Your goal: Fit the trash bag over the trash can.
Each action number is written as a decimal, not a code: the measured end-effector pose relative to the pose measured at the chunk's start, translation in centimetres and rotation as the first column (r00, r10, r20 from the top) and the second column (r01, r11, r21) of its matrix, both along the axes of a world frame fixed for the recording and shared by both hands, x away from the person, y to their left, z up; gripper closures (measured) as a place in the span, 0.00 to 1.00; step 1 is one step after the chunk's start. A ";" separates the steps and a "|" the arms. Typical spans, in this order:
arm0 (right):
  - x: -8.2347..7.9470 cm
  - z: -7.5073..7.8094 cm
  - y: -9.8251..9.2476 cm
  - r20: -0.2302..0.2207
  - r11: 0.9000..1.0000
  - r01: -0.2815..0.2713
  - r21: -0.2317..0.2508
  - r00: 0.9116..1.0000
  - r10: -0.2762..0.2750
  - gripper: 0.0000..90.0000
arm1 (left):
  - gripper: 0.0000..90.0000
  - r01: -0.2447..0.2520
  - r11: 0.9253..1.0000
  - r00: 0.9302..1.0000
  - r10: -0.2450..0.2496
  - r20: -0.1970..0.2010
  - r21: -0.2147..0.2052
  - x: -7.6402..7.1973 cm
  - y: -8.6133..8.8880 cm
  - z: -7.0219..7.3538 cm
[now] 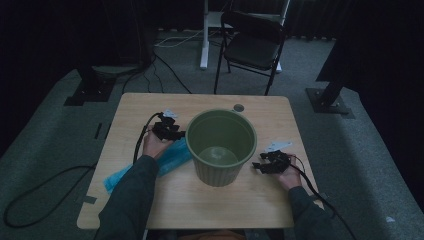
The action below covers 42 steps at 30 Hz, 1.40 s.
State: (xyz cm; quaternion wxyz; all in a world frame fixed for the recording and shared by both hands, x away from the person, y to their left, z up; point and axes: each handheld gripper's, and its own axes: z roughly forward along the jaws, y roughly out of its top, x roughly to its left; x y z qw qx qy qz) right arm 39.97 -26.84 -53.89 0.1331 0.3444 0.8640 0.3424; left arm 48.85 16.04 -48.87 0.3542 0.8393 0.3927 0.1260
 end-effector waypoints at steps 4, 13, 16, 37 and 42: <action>0.1 0.0 0.0 0.001 1.000 -0.005 0.001 1.000 0.005 0.46 | 0.55 -0.005 1.000 1.000 0.005 -0.020 0.006 0.8 -0.1 -0.2; 0.1 0.0 0.0 0.000 1.000 -0.005 0.002 1.000 0.005 0.46 | 0.53 -0.030 1.000 0.995 0.031 -0.097 0.010 2.3 -0.5 -1.5; 0.1 0.0 0.0 0.001 1.000 -0.007 0.001 1.000 0.007 0.46 | 0.54 -0.018 1.000 0.994 0.019 -0.110 0.009 2.5 -1.4 -2.1; 0.1 0.0 0.0 0.002 1.000 -0.009 0.001 1.000 0.009 0.46 | 0.83 0.056 0.989 0.992 -0.039 -0.122 0.136 1.4 -3.0 -3.2; 0.1 0.0 0.0 0.003 1.000 -0.010 0.000 1.000 0.010 0.46 | 0.99 0.046 0.991 0.990 -0.028 -0.142 0.123 0.9 -0.9 -3.2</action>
